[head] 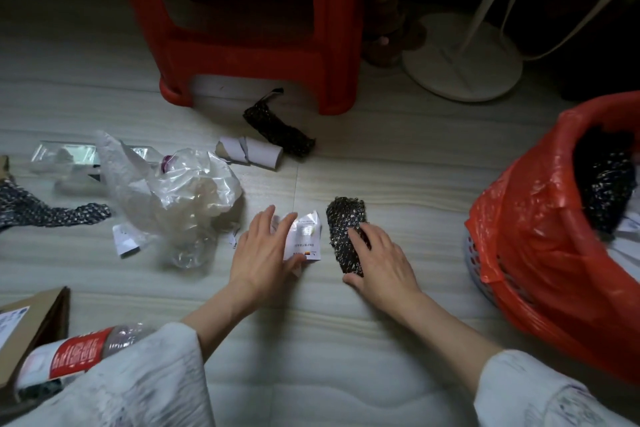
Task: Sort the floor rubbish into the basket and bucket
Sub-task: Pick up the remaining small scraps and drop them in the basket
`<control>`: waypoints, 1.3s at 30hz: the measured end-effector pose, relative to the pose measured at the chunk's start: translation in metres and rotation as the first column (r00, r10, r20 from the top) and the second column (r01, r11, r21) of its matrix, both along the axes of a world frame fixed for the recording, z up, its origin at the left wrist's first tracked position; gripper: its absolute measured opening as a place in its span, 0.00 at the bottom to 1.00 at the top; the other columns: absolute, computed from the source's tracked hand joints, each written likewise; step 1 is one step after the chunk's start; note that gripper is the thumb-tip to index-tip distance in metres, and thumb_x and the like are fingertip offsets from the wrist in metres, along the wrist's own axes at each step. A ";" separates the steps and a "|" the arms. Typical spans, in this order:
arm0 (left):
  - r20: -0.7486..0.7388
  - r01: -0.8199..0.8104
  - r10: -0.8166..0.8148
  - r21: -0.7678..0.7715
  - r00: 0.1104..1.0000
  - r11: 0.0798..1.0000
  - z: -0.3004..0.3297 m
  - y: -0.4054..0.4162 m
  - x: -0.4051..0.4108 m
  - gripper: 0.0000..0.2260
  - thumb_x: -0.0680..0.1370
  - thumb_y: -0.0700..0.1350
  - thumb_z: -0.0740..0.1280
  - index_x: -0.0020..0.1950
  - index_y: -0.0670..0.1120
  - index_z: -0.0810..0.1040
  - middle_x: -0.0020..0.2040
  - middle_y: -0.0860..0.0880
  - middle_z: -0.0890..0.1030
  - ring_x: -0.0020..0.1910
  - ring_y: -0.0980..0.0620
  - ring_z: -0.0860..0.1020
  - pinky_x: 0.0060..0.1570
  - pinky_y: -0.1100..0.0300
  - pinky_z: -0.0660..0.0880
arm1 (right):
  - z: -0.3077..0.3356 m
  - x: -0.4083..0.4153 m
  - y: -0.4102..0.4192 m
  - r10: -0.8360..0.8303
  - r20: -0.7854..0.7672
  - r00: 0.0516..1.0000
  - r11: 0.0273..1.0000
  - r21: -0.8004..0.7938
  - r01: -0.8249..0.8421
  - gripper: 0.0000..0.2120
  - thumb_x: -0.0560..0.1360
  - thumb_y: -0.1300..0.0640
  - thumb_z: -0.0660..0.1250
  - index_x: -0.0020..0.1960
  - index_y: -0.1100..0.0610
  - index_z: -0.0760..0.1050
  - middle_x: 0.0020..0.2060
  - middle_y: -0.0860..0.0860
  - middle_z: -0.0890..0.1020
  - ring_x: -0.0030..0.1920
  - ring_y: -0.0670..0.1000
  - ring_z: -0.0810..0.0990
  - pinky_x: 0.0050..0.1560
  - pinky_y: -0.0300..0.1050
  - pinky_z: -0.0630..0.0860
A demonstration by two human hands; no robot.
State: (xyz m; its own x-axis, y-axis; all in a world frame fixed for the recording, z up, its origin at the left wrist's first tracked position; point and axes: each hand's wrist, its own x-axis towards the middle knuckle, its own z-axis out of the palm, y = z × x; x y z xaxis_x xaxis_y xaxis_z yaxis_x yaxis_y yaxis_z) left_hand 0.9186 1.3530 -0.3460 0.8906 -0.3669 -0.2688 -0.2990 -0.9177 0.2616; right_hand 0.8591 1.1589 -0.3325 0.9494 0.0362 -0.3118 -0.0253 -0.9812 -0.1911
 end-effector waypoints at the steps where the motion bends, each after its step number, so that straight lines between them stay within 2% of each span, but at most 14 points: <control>1: -0.016 0.027 -0.026 0.025 1.000 0.999 -0.001 -0.003 0.003 0.32 0.75 0.61 0.61 0.75 0.55 0.54 0.76 0.43 0.52 0.74 0.44 0.53 0.68 0.51 0.59 | 0.000 0.002 -0.001 0.009 -0.034 0.999 1.000 0.008 -0.008 0.35 0.74 0.45 0.65 0.75 0.54 0.54 0.74 0.53 0.56 0.74 0.53 0.54 0.71 0.47 0.57; 3: -0.032 0.096 -0.093 0.086 0.995 0.992 -0.005 -0.008 0.004 0.30 0.76 0.61 0.60 0.75 0.58 0.53 0.77 0.43 0.50 0.75 0.44 0.50 0.69 0.50 0.56 | -0.001 0.007 0.000 0.008 -0.032 0.999 1.000 0.003 -0.008 0.32 0.75 0.46 0.63 0.74 0.54 0.56 0.73 0.53 0.57 0.72 0.54 0.56 0.70 0.46 0.58; 5: -0.005 0.097 -0.097 0.052 0.995 0.994 -0.008 -0.011 -0.001 0.26 0.75 0.56 0.65 0.72 0.57 0.63 0.74 0.40 0.59 0.72 0.40 0.59 0.65 0.47 0.61 | -0.006 0.012 0.000 0.002 -0.013 1.000 1.000 0.006 -0.002 0.26 0.75 0.51 0.64 0.71 0.55 0.64 0.69 0.53 0.64 0.67 0.56 0.63 0.65 0.47 0.66; 8: 0.096 0.059 -0.045 -0.147 0.994 0.987 -0.012 -0.012 -0.011 0.18 0.70 0.41 0.72 0.59 0.50 0.78 0.58 0.38 0.74 0.55 0.35 0.73 0.50 0.47 0.73 | -0.014 0.015 0.003 0.055 0.086 0.995 0.998 0.033 -0.058 0.17 0.61 0.61 0.78 0.49 0.58 0.81 0.46 0.56 0.77 0.46 0.57 0.78 0.38 0.44 0.79; 10: 0.046 0.015 -0.003 -0.254 0.999 0.967 -0.012 -0.012 -0.018 0.17 0.71 0.34 0.68 0.57 0.48 0.78 0.57 0.38 0.73 0.54 0.38 0.73 0.49 0.50 0.74 | -0.013 0.014 0.005 0.092 0.106 0.990 0.996 -0.007 -0.092 0.14 0.55 0.64 0.79 0.38 0.58 0.81 0.36 0.55 0.77 0.35 0.55 0.79 0.27 0.39 0.72; 13: -0.065 -0.055 0.034 -0.359 0.997 0.932 -0.010 -0.010 -0.024 0.19 0.73 0.32 0.61 0.60 0.48 0.76 0.57 0.43 0.70 0.54 0.44 0.75 0.50 0.51 0.76 | -0.007 0.009 0.008 0.078 0.005 0.997 0.997 0.005 -0.078 0.12 0.73 0.66 0.64 0.55 0.63 0.78 0.52 0.59 0.75 0.53 0.59 0.75 0.43 0.46 0.71; 15: -0.093 -0.094 0.063 -0.387 0.994 0.917 -0.006 -0.007 -0.024 0.21 0.72 0.32 0.60 0.61 0.47 0.76 0.55 0.45 0.71 0.51 0.45 0.76 0.49 0.51 0.76 | -0.003 0.005 0.009 0.080 -0.028 0.996 0.997 -0.009 -0.081 0.14 0.77 0.64 0.59 0.61 0.62 0.73 0.58 0.57 0.73 0.60 0.57 0.72 0.50 0.47 0.69; 23: 0.062 -0.141 0.185 -0.435 0.981 0.890 0.044 -0.012 0.002 0.18 0.73 0.28 0.60 0.57 0.43 0.80 0.48 0.42 0.78 0.47 0.44 0.76 0.42 0.63 0.65 | 0.070 0.021 -0.006 -0.128 0.218 0.968 0.988 0.109 0.106 0.11 0.78 0.60 0.59 0.58 0.61 0.75 0.55 0.57 0.77 0.57 0.58 0.74 0.52 0.49 0.71; 26: 0.154 -0.081 0.198 -0.557 0.968 0.827 0.090 -0.033 0.009 0.17 0.73 0.28 0.62 0.56 0.43 0.81 0.46 0.42 0.78 0.44 0.44 0.76 0.42 0.63 0.67 | 0.118 0.030 -0.017 -0.281 0.387 0.879 0.948 0.256 0.190 0.11 0.78 0.59 0.61 0.57 0.61 0.78 0.53 0.58 0.79 0.54 0.59 0.76 0.52 0.50 0.72; 29: 0.244 0.014 0.202 -0.671 0.949 0.742 0.135 -0.059 0.010 0.14 0.74 0.31 0.64 0.55 0.42 0.81 0.45 0.46 0.77 0.41 0.51 0.75 0.39 0.71 0.66 | 0.168 0.032 -0.031 -0.380 0.553 0.741 0.909 0.371 0.189 0.12 0.77 0.63 0.61 0.57 0.64 0.78 0.52 0.61 0.80 0.54 0.59 0.78 0.54 0.48 0.73; 33: 0.299 0.156 0.124 -0.756 0.946 0.635 0.190 -0.107 -0.001 0.12 0.75 0.33 0.64 0.57 0.41 0.79 0.47 0.49 0.76 0.44 0.57 0.73 0.44 0.75 0.69 | 0.220 0.014 -0.072 -0.448 0.701 0.556 0.893 0.376 0.246 0.11 0.76 0.66 0.62 0.56 0.65 0.79 0.50 0.62 0.81 0.52 0.60 0.79 0.54 0.48 0.72; 35: 0.337 0.240 0.060 -0.774 0.940 0.586 0.210 -0.134 -0.011 0.12 0.75 0.33 0.65 0.57 0.41 0.78 0.47 0.49 0.77 0.38 0.63 0.72 0.40 0.76 0.68 | 0.233 -0.001 -0.099 -0.498 0.700 0.513 0.866 0.366 0.342 0.10 0.76 0.64 0.62 0.55 0.64 0.78 0.50 0.61 0.81 0.53 0.60 0.79 0.53 0.48 0.71; 37: 0.330 0.277 0.001 -0.795 0.944 0.539 0.223 -0.163 -0.023 0.13 0.75 0.33 0.64 0.58 0.43 0.76 0.43 0.48 0.78 0.33 0.60 0.73 0.36 0.71 0.70 | 0.240 -0.021 -0.127 -0.561 0.674 0.481 0.817 0.357 0.452 0.09 0.77 0.62 0.62 0.54 0.63 0.77 0.50 0.60 0.81 0.53 0.60 0.78 0.52 0.48 0.69; 39: 0.265 0.252 -0.051 -0.820 0.963 0.514 0.230 -0.191 -0.036 0.14 0.75 0.34 0.64 0.59 0.44 0.73 0.43 0.43 0.81 0.35 0.53 0.77 0.40 0.57 0.75 | 0.240 -0.042 -0.150 -0.605 0.655 0.452 0.771 0.341 0.538 0.08 0.77 0.62 0.62 0.53 0.63 0.76 0.49 0.61 0.82 0.52 0.61 0.78 0.51 0.49 0.70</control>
State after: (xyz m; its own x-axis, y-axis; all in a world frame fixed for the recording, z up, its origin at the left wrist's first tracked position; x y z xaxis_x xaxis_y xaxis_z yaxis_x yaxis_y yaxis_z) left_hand 0.8825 1.1623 -0.1165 0.7905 -0.4637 0.4001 -0.5443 -0.2323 0.8061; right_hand 0.8170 1.0092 -0.0923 0.6705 -0.6085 0.4244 -0.4033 -0.7791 -0.4800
